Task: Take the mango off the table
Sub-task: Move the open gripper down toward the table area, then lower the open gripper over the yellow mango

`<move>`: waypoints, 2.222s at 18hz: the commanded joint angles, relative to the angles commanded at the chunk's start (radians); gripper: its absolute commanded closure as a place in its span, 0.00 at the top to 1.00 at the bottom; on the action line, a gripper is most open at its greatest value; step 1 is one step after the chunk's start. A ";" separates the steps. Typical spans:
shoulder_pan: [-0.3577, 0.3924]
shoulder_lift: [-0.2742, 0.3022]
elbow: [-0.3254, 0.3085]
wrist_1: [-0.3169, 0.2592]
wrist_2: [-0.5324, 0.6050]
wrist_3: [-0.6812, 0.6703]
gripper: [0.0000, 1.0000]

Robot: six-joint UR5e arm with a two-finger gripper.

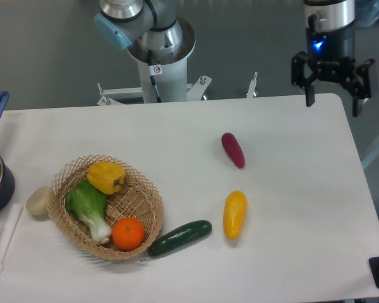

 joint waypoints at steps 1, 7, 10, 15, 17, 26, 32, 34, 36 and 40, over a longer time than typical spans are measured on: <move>0.000 0.002 -0.012 0.005 0.000 0.000 1.00; -0.012 0.005 -0.019 0.009 0.002 -0.240 1.00; -0.040 -0.008 -0.012 0.006 -0.003 -0.351 1.00; -0.113 -0.066 -0.005 0.011 -0.011 -0.504 1.00; -0.144 -0.086 -0.009 0.022 -0.011 -0.560 1.00; -0.195 -0.185 -0.019 0.055 0.020 -0.681 1.00; -0.252 -0.342 0.003 0.069 0.152 -0.680 1.00; -0.253 -0.374 0.001 0.075 0.147 -0.677 1.00; -0.261 -0.394 -0.002 0.078 0.147 -0.672 1.00; -0.265 -0.411 -0.008 0.083 0.147 -0.669 1.00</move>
